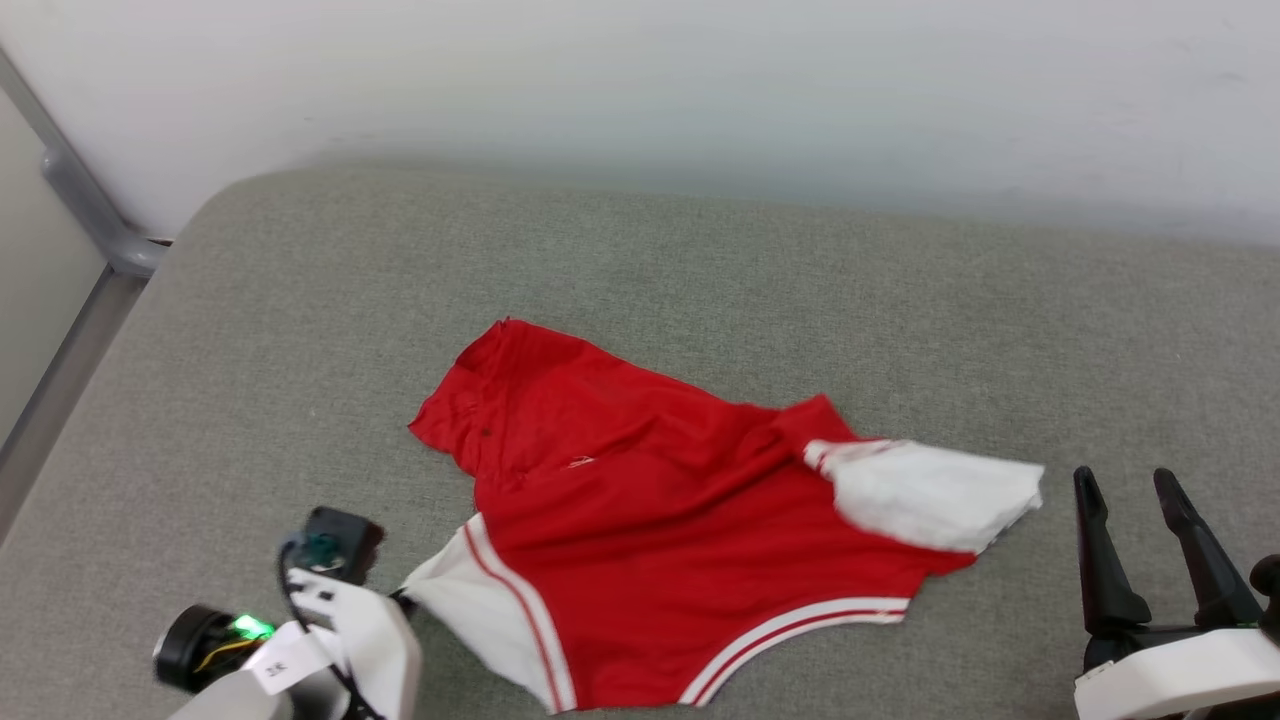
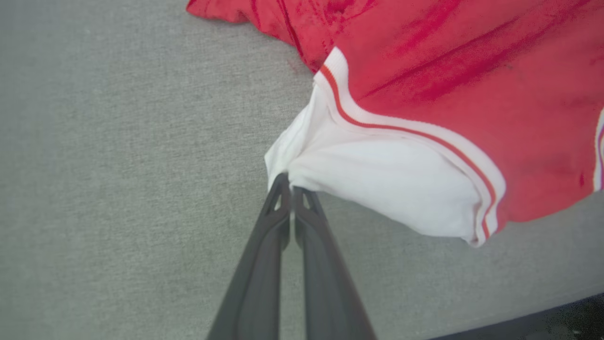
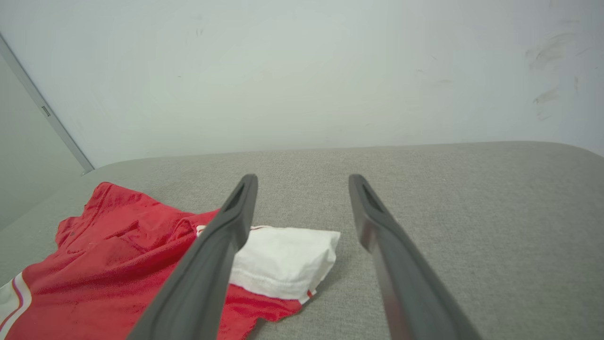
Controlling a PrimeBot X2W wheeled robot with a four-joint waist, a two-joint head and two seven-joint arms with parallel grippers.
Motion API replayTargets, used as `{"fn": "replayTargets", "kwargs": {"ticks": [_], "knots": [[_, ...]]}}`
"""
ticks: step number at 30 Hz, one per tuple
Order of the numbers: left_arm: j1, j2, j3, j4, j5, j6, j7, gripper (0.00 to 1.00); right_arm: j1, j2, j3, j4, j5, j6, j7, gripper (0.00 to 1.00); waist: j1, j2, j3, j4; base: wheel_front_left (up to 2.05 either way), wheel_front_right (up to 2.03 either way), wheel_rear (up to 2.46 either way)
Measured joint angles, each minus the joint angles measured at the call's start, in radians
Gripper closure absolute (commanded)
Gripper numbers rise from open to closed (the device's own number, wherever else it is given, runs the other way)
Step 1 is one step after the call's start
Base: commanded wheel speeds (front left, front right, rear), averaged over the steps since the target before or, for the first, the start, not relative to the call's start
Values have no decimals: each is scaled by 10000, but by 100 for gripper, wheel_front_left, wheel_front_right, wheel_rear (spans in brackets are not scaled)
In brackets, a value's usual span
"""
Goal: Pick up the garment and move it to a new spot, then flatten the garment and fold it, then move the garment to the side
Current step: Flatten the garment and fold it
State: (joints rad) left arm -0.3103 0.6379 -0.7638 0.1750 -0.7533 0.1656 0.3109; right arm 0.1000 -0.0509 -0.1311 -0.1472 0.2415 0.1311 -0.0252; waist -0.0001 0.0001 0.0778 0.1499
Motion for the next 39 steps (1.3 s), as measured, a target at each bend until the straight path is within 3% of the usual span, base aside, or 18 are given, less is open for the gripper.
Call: {"fn": "replayTargets", "kwargs": {"ticks": [6, 7, 8, 9, 20, 26, 32, 39], "knots": [[843, 380, 773, 199, -755, 405, -575, 100, 88, 0, -109, -71, 44, 0, 155, 0, 0, 0, 8, 15, 0, 0, 0], [951, 360, 859, 226, -865, 418, -719, 89, 105, 0, -130, -79, 44, 0, 169, 0, 0, 0, 8, -15, 0, 0, 0], [1035, 313, 943, 257, -895, 466, -903, 51, 135, 0, -159, -92, 44, 0, 180, 0, 0, 0, 6, -42, 0, 0, 0], [1093, 238, 1007, 272, -955, 497, -1072, 0, 184, 0, -186, -102, 44, 0, 217, 0, 0, 0, -5, -67, 0, 0, 0], [1251, -169, 1758, -360, -362, 1292, -3620, 0, 479, 0, -399, 6, 71, 0, 865, 0, 0, 0, -528, -246, 0, 0, 0], [1368, -546, 2048, -1114, -42, 1475, -5089, 0, 489, 0, -408, 619, 242, 0, 2397, 0, -1, 0, -620, -266, 0, 0, 0], [1387, -940, 2159, -1889, 497, 1613, -5578, 0, 168, -58, 222, 1101, 293, 0, 4566, 0, 0, 0, -495, -22, 0, 0, 0], [1340, -1252, 2132, -2337, 936, 1559, -5683, 0, -929, -472, 1001, 1720, 307, 0, 5436, 0, 1, 0, -89, 373, 0, 0, 0]]}}
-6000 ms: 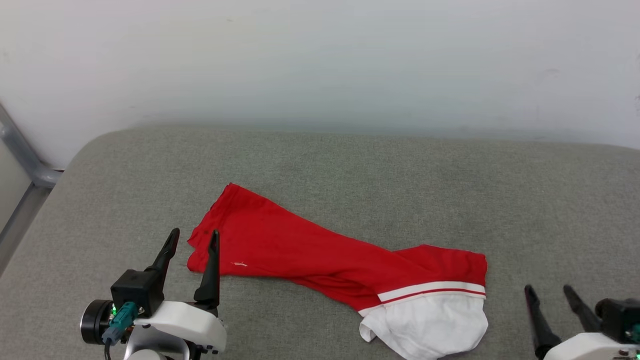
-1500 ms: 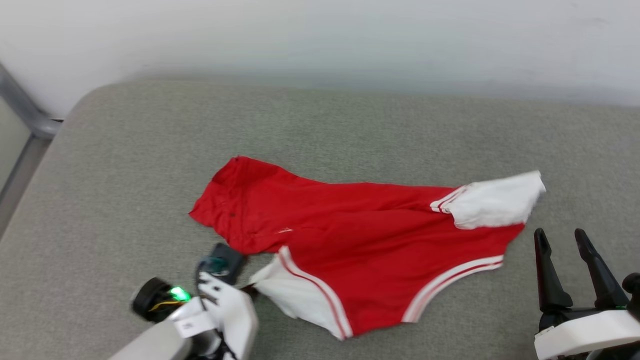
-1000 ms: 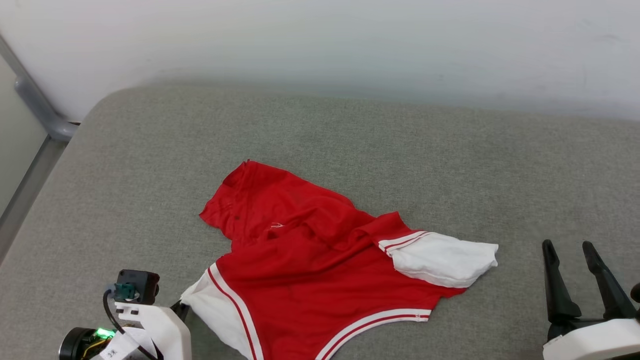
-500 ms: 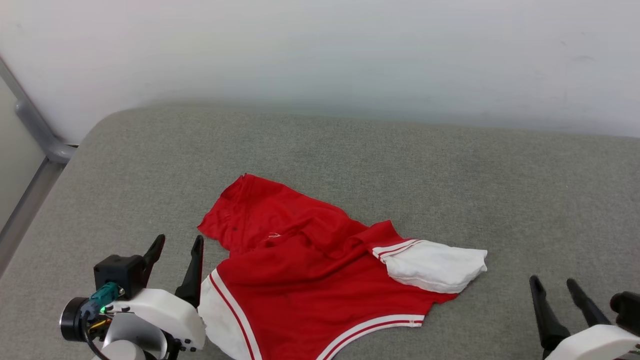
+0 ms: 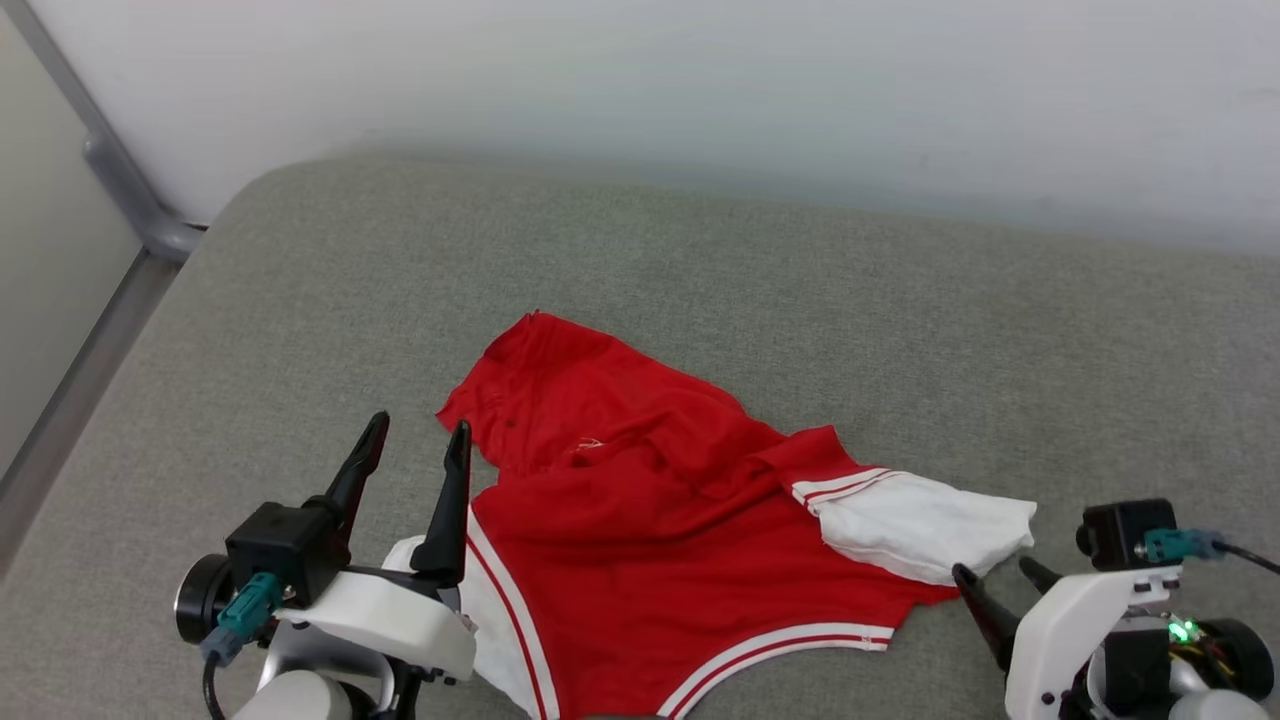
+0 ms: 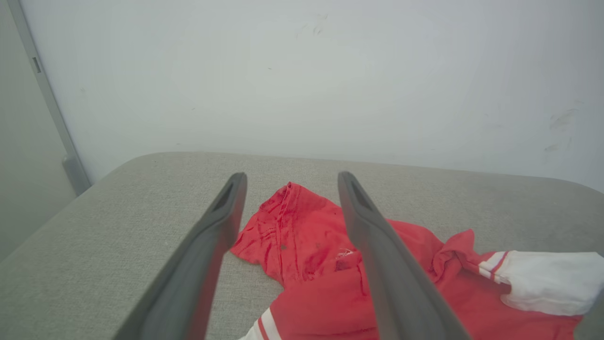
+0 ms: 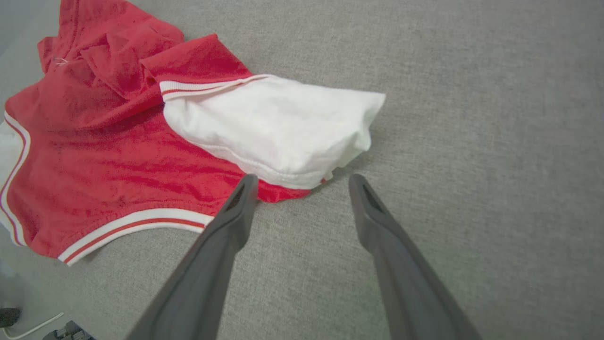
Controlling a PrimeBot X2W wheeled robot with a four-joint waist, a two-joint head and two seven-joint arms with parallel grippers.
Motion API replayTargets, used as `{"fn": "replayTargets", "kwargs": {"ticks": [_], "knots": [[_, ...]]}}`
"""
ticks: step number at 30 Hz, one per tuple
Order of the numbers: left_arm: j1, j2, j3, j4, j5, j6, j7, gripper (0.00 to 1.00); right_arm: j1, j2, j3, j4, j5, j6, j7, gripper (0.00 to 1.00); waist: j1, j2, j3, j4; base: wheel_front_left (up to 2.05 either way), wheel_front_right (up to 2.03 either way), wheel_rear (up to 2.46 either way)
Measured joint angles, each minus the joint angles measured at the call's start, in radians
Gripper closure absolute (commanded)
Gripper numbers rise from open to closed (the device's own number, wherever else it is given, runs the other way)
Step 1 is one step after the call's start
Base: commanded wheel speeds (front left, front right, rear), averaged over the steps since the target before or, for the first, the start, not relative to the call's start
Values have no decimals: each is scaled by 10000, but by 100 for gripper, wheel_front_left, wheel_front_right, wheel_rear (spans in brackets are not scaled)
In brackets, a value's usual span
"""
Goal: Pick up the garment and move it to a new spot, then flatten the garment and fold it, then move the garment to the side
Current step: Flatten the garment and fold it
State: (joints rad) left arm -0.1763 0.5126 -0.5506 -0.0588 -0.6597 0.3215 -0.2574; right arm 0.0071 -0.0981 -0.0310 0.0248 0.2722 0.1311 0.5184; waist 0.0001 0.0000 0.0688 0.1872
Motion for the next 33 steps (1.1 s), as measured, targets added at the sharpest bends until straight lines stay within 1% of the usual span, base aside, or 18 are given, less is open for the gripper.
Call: {"fn": "replayTargets", "kwargs": {"ticks": [4, 8, 9, 10, 13, 16, 18, 21, 24, 26, 31, 33], "knots": [[-151, -178, -58, 2, 100, -138, -12, 0, -714, -261, 63, 639, -205, 0, 267, 0, 0, 0, 299, 204, 0, 0, 0], [-245, -311, 4, 130, 146, -274, -19, 0, -1258, -318, 144, 1223, -196, 0, 397, 0, 0, 0, 567, 351, 0, 0, 0], [-268, -343, 17, 174, 153, -311, -23, 0, -1342, -364, 211, 1325, -192, 0, 428, 76, 0, 0, 615, 377, 0, 0, 0], [-276, -378, 38, 215, 173, -314, -25, 0, -1404, -397, 253, 1404, -155, 0, 439, 100, 0, 0, 651, 396, 0, 0, 0], [-281, -458, 96, 314, 226, -399, -25, 0, -1563, -472, 368, 1448, -73, 0, 485, 100, 0, 0, 700, 396, 0, 0, 0], [-272, -481, 184, 412, 265, -412, -27, 0, -1783, -581, 345, 1231, 15, 0, 403, 100, 0, 0, 660, 322, 0, 0, 0], [-235, -483, 236, 462, 318, -412, -27, 0, -1943, -631, 234, 1005, 12, 0, 366, 100, 0, 0, 596, 238, 0, 0, 0], [-128, -466, 274, 506, 355, -412, -27, 0, -2069, -708, -199, 673, -17, 2, 458, 100, 0, 0, 490, 75, 0, 0, 0], [-120, -466, 282, 518, 408, -412, -27, 0, -2049, -729, -997, 428, -105, 0, 679, 100, 0, 0, 402, -89, 0, 0, 0], [-110, -462, 280, 541, 408, -412, -27, 0, -1879, -673, -1730, 320, -130, 0, 913, 100, 0, 0, 361, -171, 0, 0, 0], [-16, -437, 242, 619, 407, -412, -21, 0, -931, -119, -3563, 422, -249, 2, 1559, 100, 0, 1, 322, -338, 0, 0, 0], [30, -433, 230, 640, 399, -412, -17, 0, -600, 119, -4199, 593, -159, 0, 1645, 100, -1, 0, 332, -385, 0, 0, 0]]}}
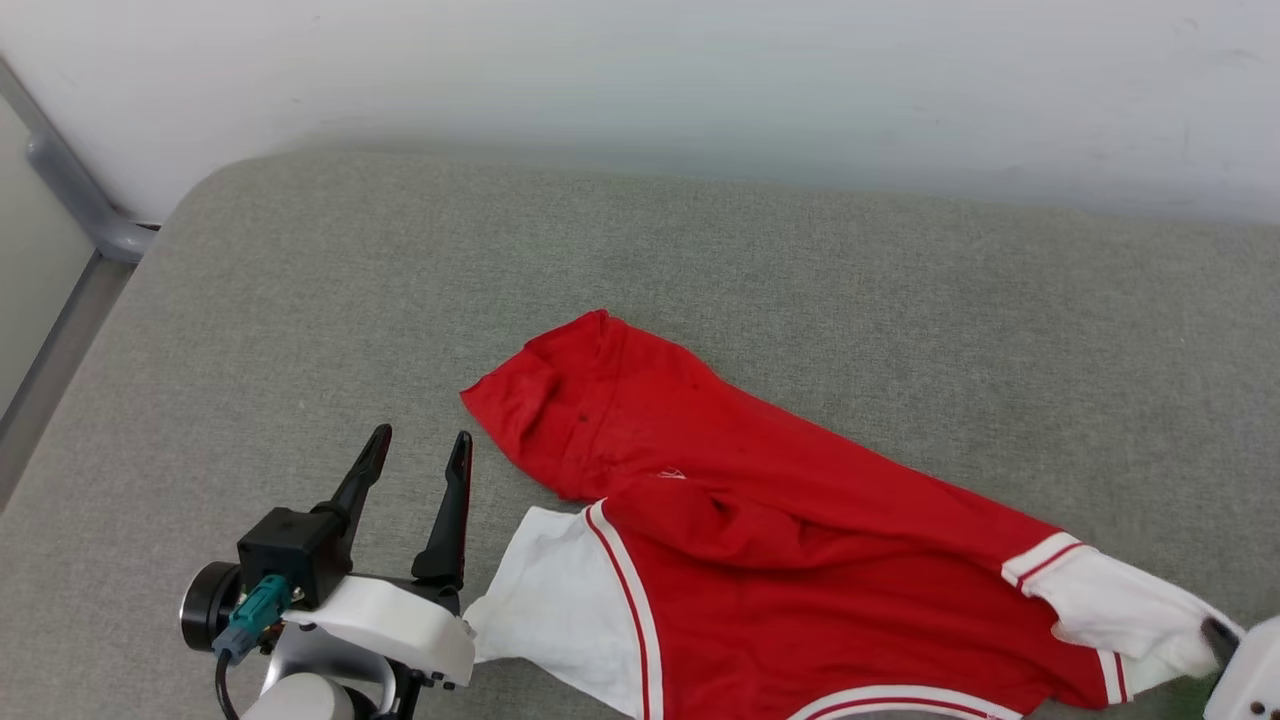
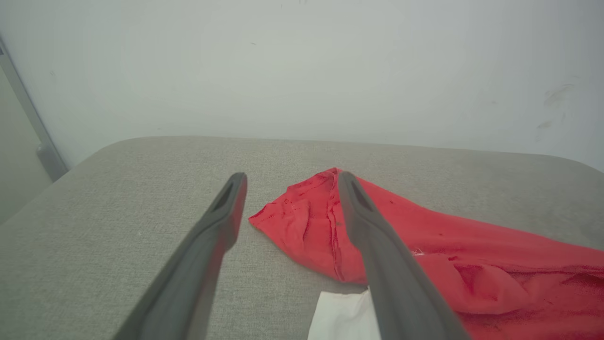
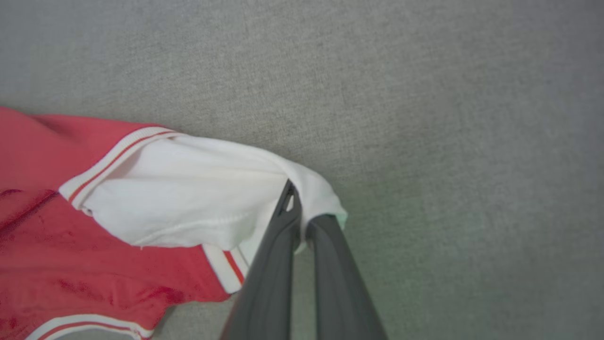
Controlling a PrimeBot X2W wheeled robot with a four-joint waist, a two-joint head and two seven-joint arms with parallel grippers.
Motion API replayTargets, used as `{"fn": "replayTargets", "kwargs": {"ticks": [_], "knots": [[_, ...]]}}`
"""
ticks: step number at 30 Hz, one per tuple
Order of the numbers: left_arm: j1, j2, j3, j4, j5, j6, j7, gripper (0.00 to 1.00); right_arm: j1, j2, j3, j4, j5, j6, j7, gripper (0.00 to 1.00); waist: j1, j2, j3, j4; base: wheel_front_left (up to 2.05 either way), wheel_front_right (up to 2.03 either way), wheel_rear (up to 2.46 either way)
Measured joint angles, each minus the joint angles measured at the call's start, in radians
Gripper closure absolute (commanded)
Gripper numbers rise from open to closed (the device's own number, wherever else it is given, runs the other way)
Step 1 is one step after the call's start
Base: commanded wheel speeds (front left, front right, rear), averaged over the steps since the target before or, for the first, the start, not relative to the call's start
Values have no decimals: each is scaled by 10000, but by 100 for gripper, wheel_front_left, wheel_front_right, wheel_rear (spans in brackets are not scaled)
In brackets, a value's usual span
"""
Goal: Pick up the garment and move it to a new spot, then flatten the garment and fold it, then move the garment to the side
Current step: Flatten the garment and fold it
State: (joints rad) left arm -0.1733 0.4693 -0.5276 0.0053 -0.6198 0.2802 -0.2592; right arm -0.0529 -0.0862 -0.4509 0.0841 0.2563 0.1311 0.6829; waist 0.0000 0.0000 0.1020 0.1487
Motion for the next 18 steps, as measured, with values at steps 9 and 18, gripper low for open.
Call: {"fn": "replayTargets", "kwargs": {"ticks": [9, 18], "knots": [[66, 59, 2, 121, -86, 17, 19, 0, 288, 339, -619, 869, 688, 2, -1538, 0, 0, 0, 24, -136, 0, 0, 0], [452, 111, 117, 207, -163, 234, 15, 0, 674, 351, 165, 566, 345, 0, -5377, 0, 0, 0, -469, -233, 0, 0, 0]]}}
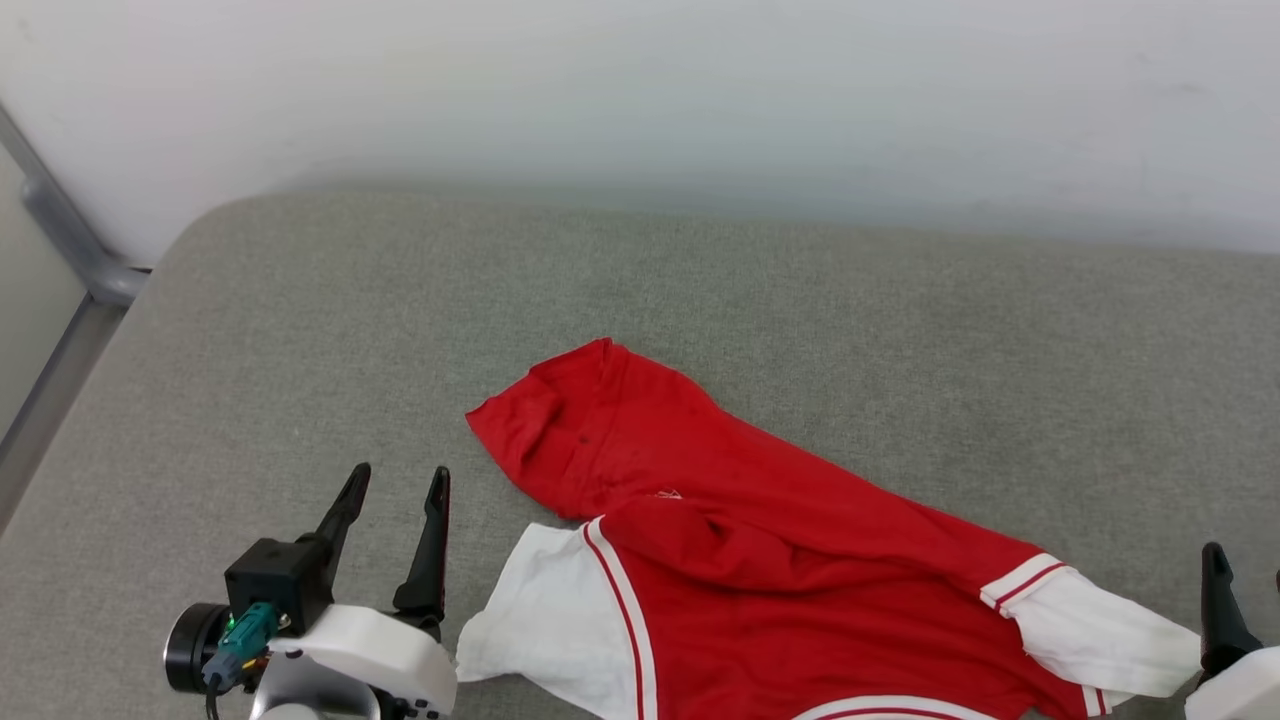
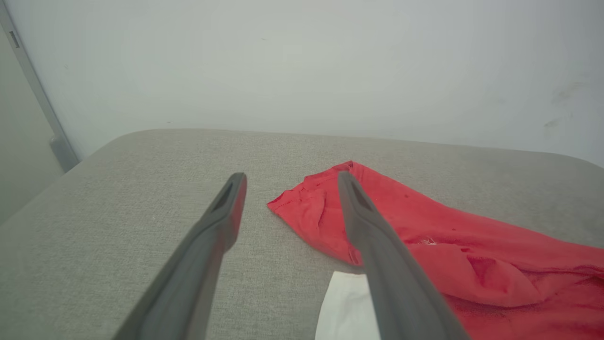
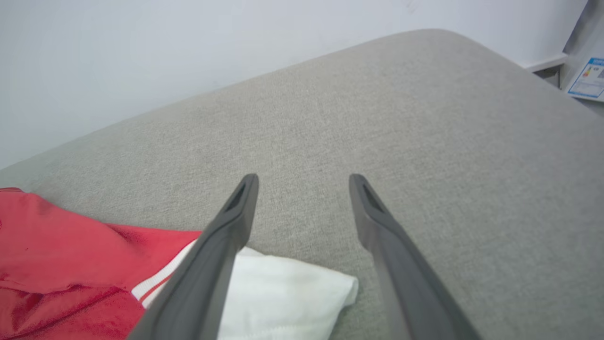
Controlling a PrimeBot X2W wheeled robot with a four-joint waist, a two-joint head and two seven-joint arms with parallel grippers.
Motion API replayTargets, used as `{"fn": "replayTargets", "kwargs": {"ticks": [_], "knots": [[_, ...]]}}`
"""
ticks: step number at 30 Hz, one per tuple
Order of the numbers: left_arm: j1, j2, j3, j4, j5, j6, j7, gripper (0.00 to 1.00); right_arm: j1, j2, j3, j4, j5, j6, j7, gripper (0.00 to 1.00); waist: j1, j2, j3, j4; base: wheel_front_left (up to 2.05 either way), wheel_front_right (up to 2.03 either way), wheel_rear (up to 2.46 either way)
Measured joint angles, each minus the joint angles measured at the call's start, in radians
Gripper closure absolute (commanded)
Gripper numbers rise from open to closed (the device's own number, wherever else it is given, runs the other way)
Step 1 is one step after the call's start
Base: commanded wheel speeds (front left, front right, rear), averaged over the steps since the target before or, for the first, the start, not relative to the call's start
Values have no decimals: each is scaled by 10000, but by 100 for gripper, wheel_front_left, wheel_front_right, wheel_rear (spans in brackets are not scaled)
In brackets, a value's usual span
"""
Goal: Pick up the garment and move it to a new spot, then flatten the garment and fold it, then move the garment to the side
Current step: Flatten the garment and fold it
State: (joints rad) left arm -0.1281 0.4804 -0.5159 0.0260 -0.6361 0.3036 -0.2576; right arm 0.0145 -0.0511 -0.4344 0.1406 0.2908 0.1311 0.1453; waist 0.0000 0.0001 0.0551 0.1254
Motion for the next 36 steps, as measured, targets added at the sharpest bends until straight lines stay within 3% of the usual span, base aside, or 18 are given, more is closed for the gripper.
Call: {"fn": "replayTargets", "kwargs": {"ticks": [5, 12, 18, 24, 34, 35, 36], "knots": [[343, 48, 52, -4, -35, 209, 8, 0, 355, 2, 746, -667, -660, 0, -1360, 0, 0, 0, -409, -72, 0, 0, 0], [786, 349, 109, 4, -454, 155, 518, 0, 853, 6, 2268, -1860, -938, 0, -1873, 0, -2, 0, -761, -283, 0, 0, 0], [471, 865, -468, 322, -1258, -802, 2754, 0, 1317, 8, 2993, -2529, -821, 0, -1624, 0, -2, 0, -786, -400, 0, 0, 0], [-160, 938, -1260, 1099, -2098, -1597, 5302, 0, 1453, 6, 3285, -2874, -652, -2, -1434, 0, -1, 0, -554, -668, 0, 0, 0], [-1100, 849, -1829, 2393, -2736, -2531, 7231, 0, 1235, 6, 3250, -2780, -343, 0, -1494, 0, 0, 0, 369, -1047, 0, 0, 0], [-1211, 846, -1868, 2456, -2857, -2637, 7480, 51, 1192, 8, 3214, -2717, -291, 0, -1475, 0, 0, 0, 444, -1072, 0, 0, 0], [-1288, 853, -1900, 2520, -2932, -2721, 7647, 82, 1139, 6, 3175, -2681, -257, -2, -1457, 0, 0, 0, 508, -1098, 0, 0, 0]]}}
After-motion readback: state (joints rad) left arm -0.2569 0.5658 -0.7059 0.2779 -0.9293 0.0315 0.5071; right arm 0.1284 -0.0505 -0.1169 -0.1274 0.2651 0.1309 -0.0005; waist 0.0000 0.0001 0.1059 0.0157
